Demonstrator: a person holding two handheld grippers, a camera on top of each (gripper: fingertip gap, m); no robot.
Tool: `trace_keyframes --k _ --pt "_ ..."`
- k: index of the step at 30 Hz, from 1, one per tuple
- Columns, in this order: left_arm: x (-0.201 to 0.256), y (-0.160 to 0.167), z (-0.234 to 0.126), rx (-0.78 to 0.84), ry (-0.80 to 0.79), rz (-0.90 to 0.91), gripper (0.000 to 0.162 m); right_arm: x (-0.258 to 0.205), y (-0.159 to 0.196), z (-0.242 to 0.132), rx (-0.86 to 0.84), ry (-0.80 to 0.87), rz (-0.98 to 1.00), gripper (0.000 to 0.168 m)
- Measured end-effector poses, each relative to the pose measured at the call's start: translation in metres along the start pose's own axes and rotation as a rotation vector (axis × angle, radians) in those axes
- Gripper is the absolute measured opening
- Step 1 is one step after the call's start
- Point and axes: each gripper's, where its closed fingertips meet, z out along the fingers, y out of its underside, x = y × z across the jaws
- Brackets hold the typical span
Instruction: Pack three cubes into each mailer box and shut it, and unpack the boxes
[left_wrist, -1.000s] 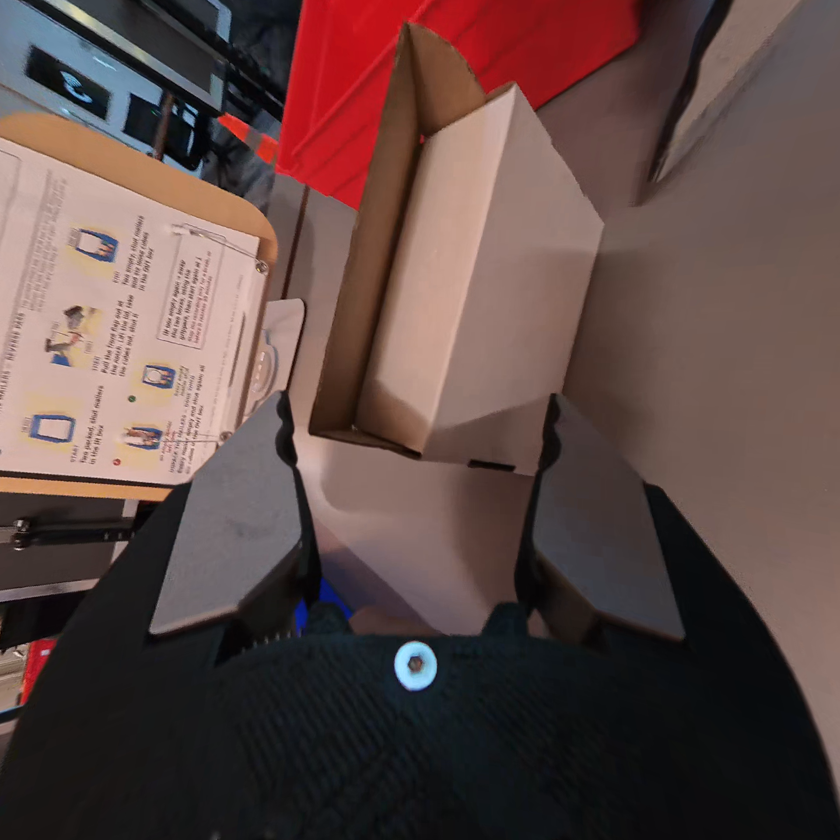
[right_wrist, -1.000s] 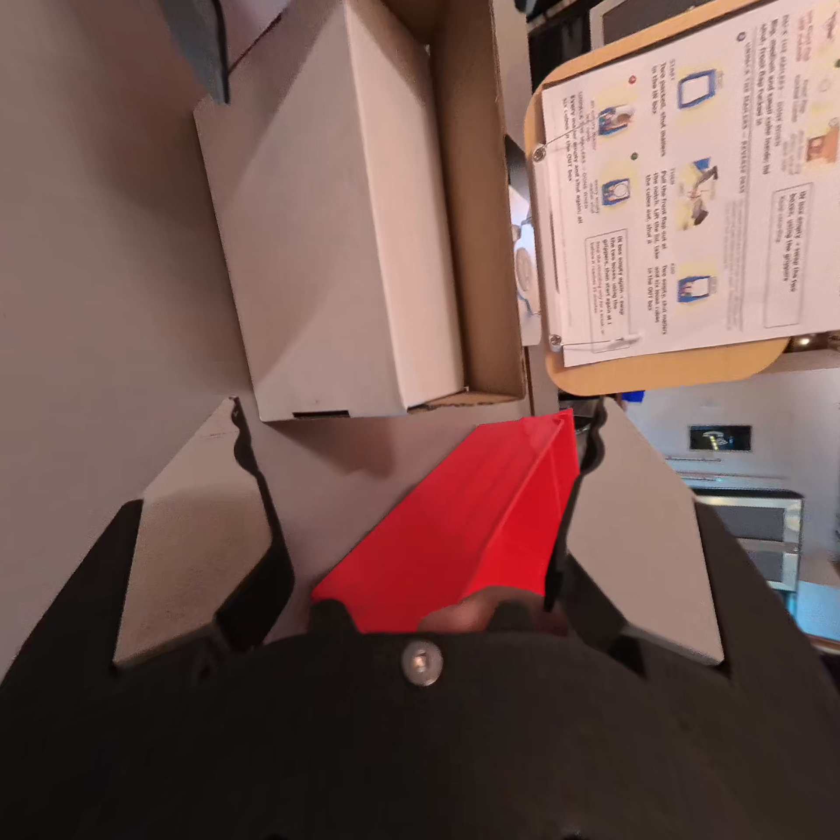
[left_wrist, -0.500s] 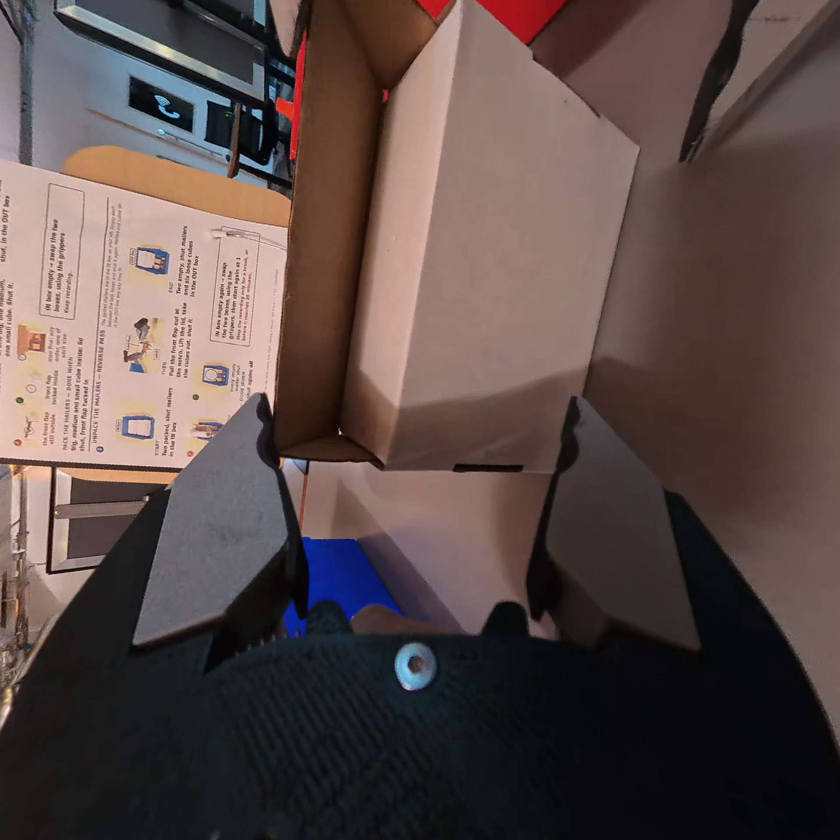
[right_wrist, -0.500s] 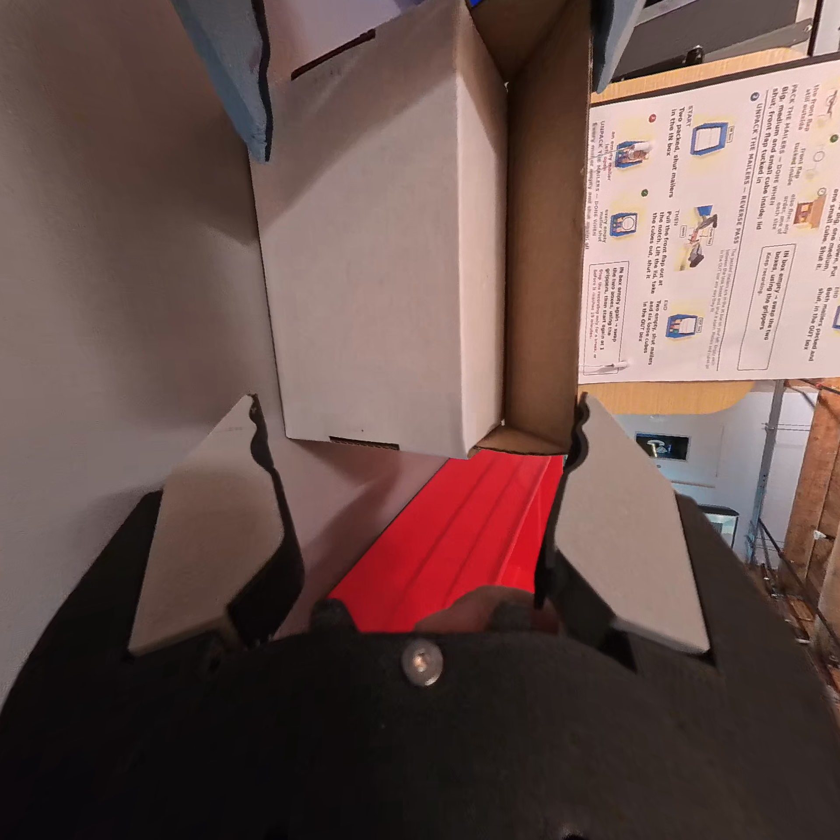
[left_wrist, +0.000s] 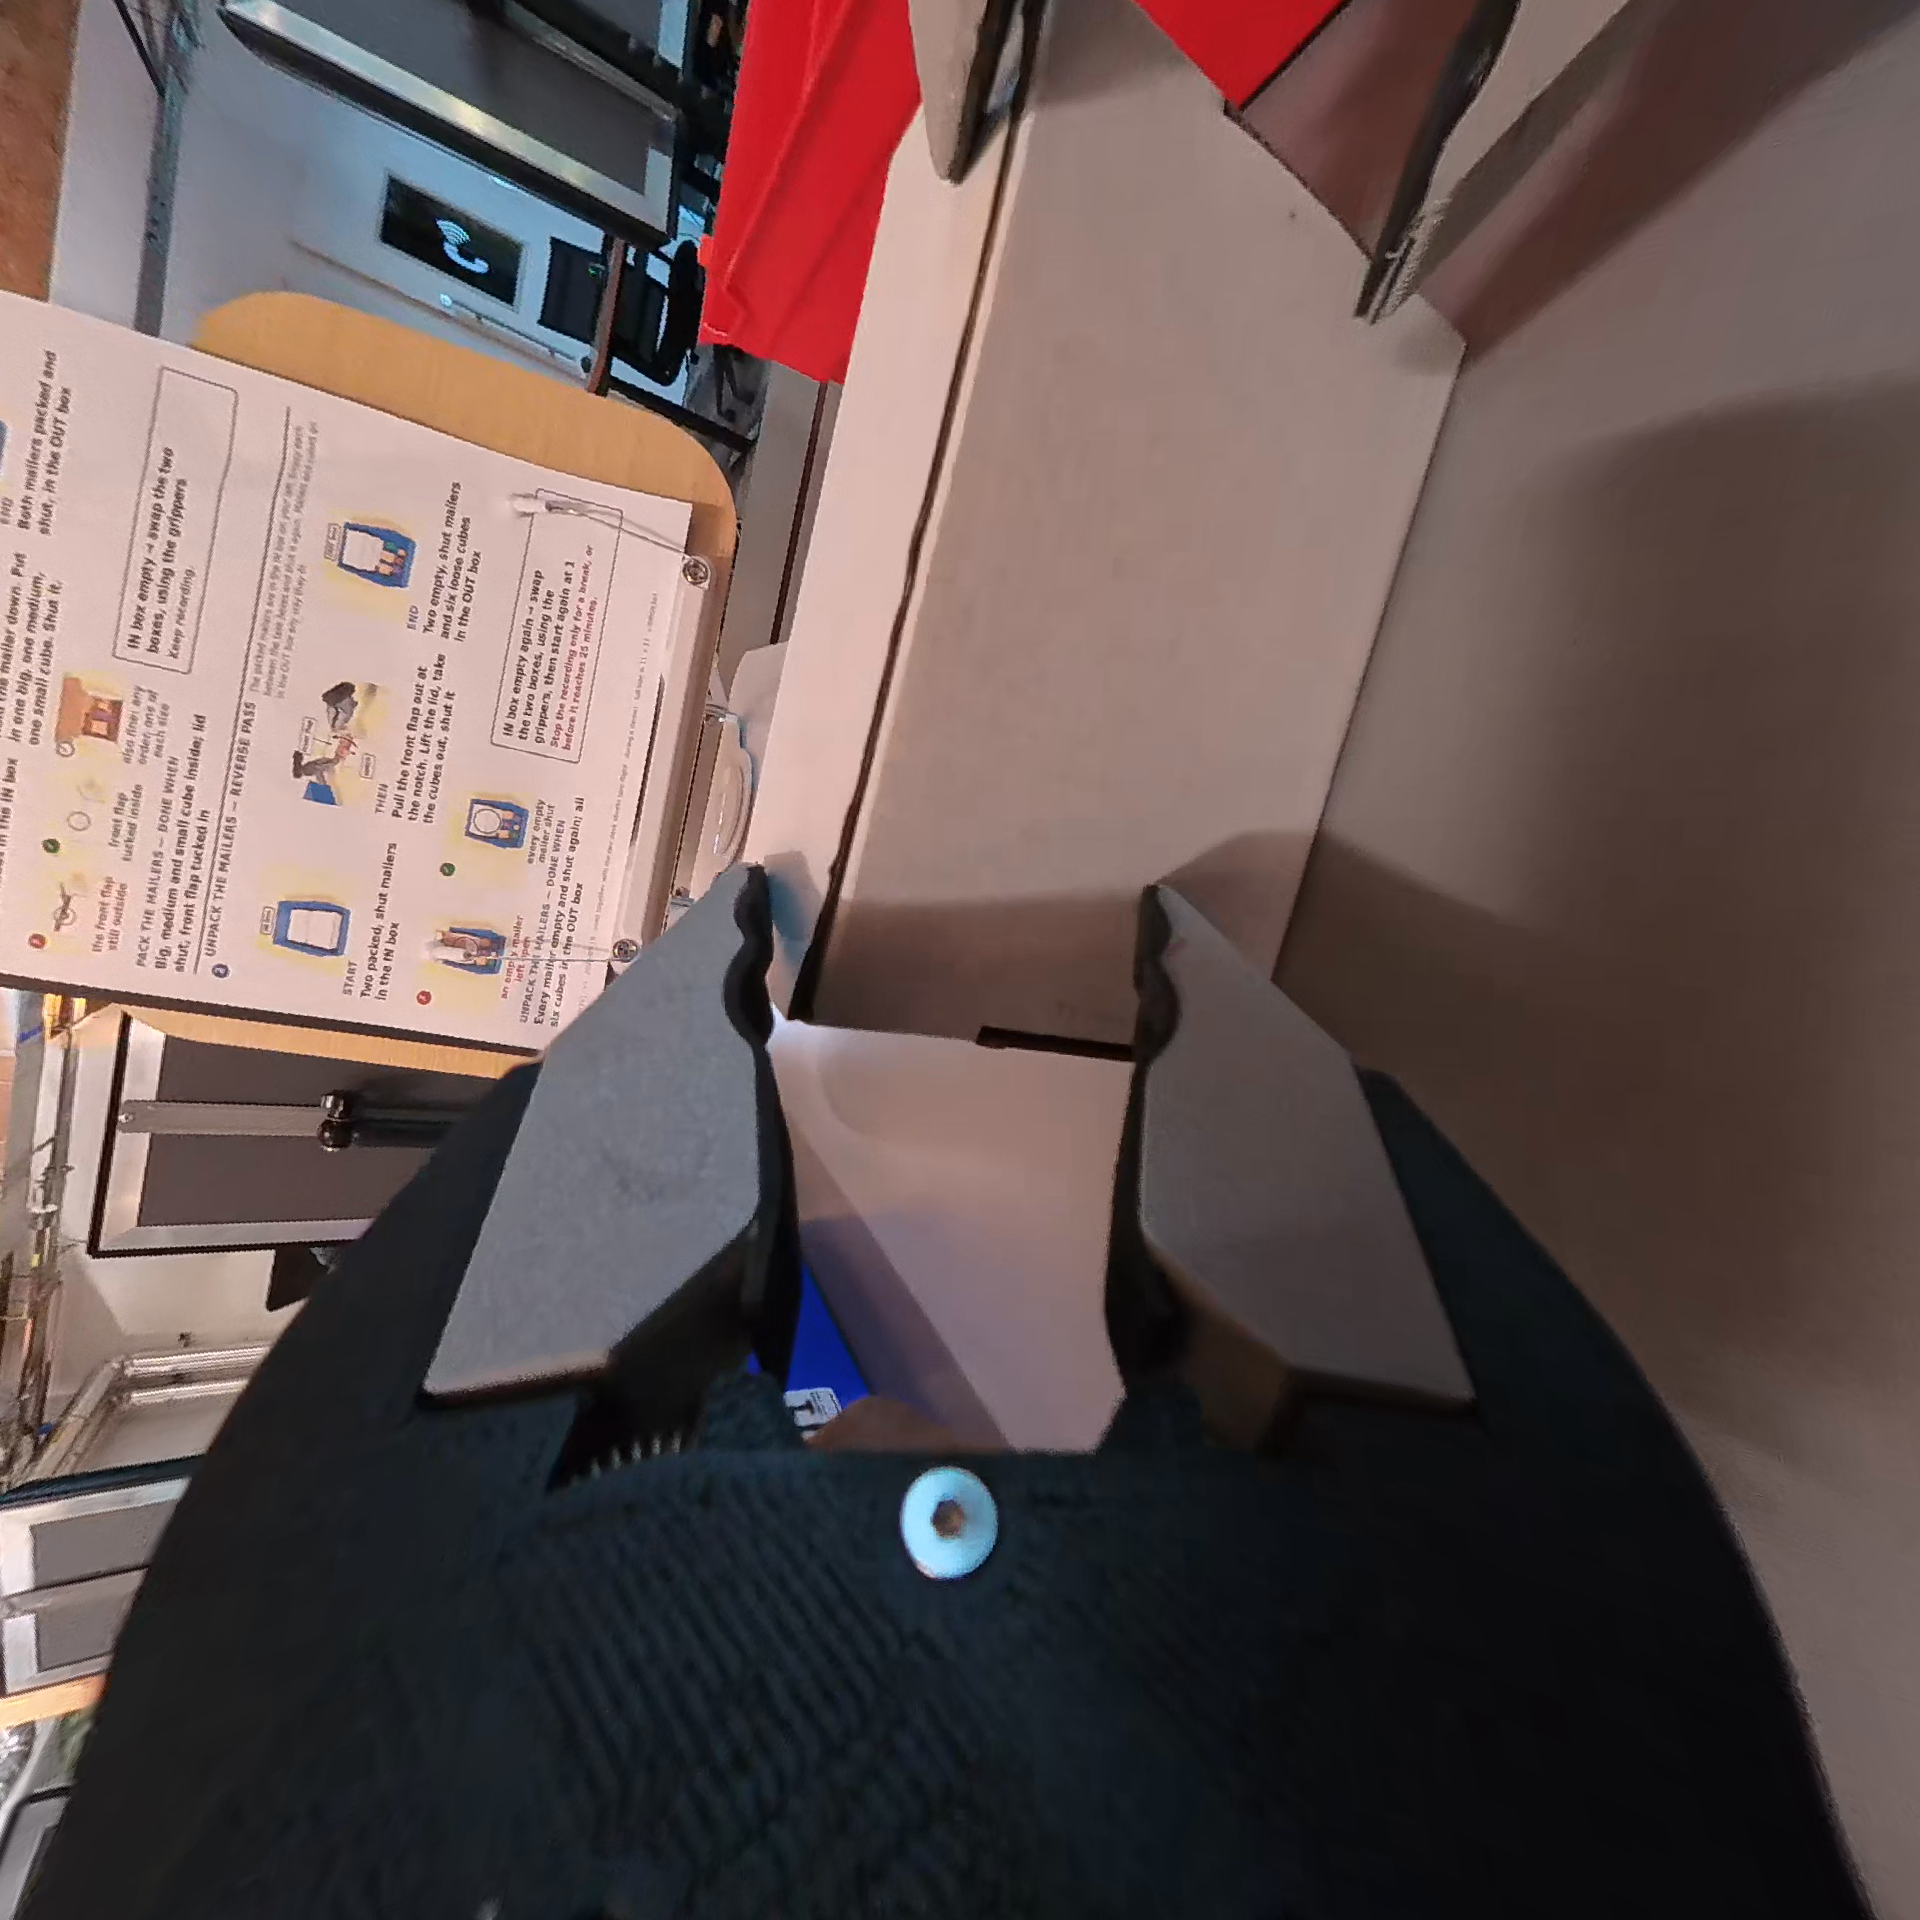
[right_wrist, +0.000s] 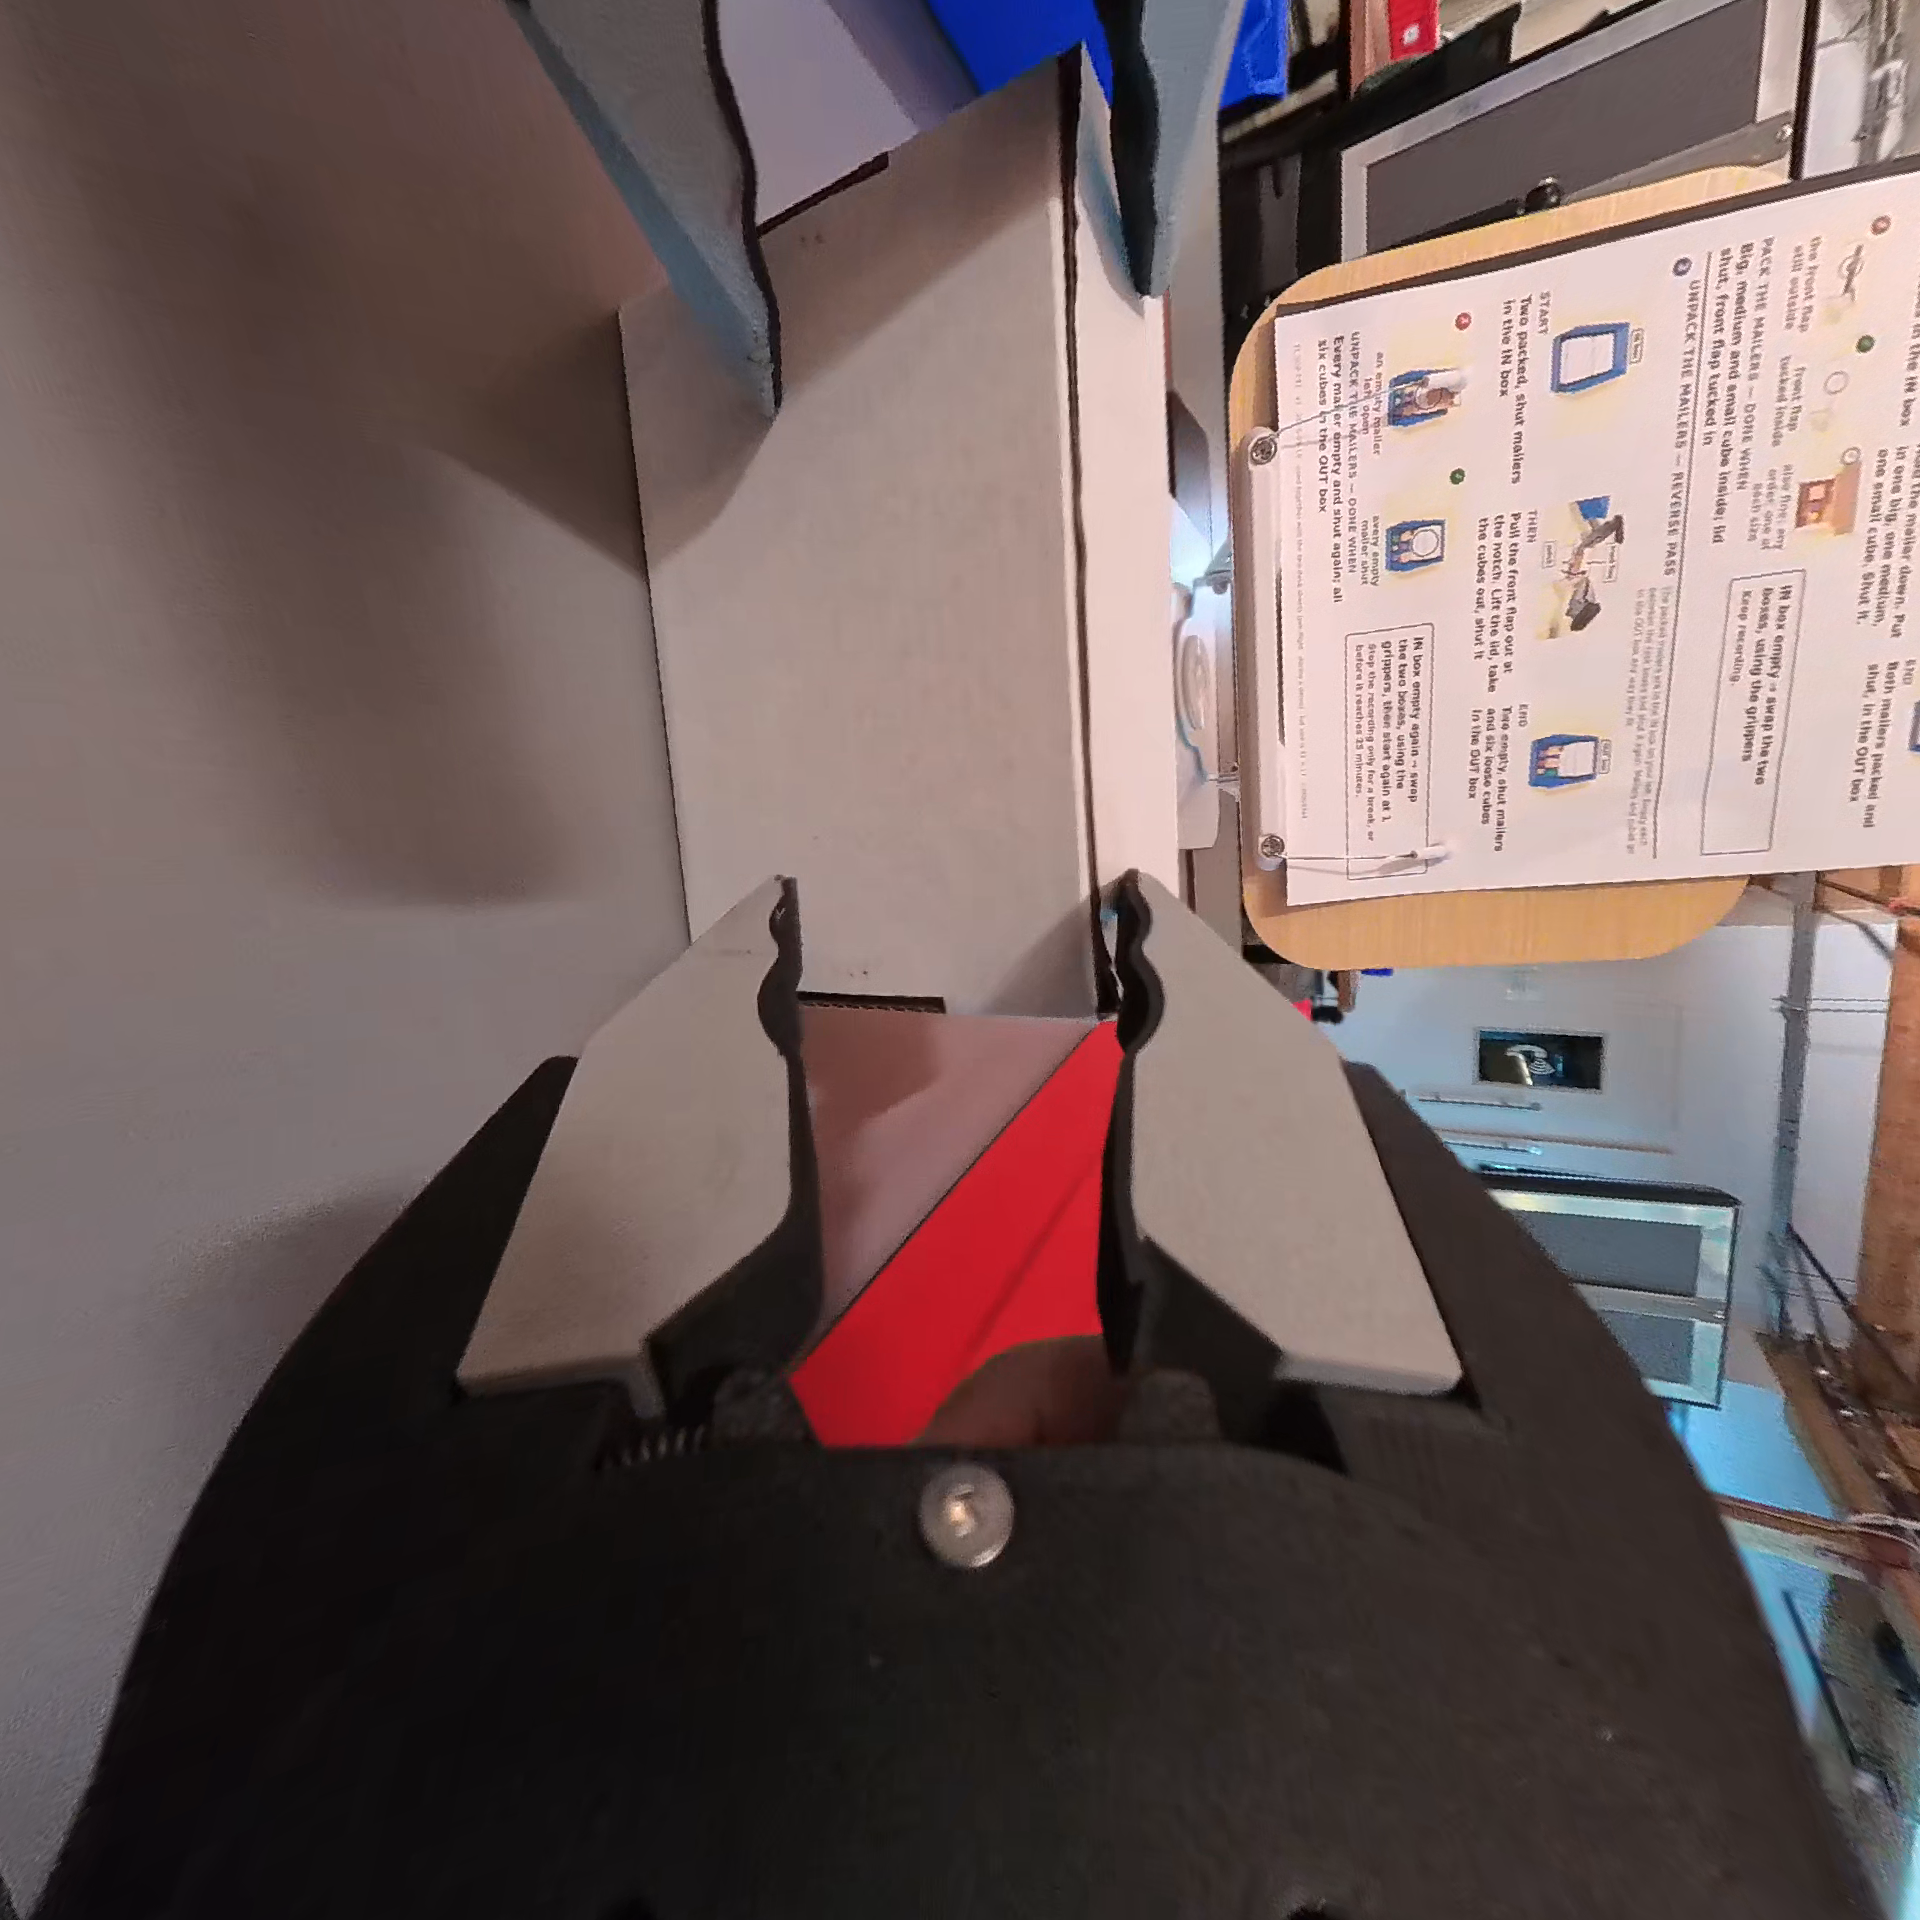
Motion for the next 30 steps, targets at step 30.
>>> trace_keyframes --k 30 --pt "0.003 -0.016 -0.015 0.206 0.078 -0.365 0.075 -0.011 -0.007 0.000 0.056 -0.109 0.244 0.112"
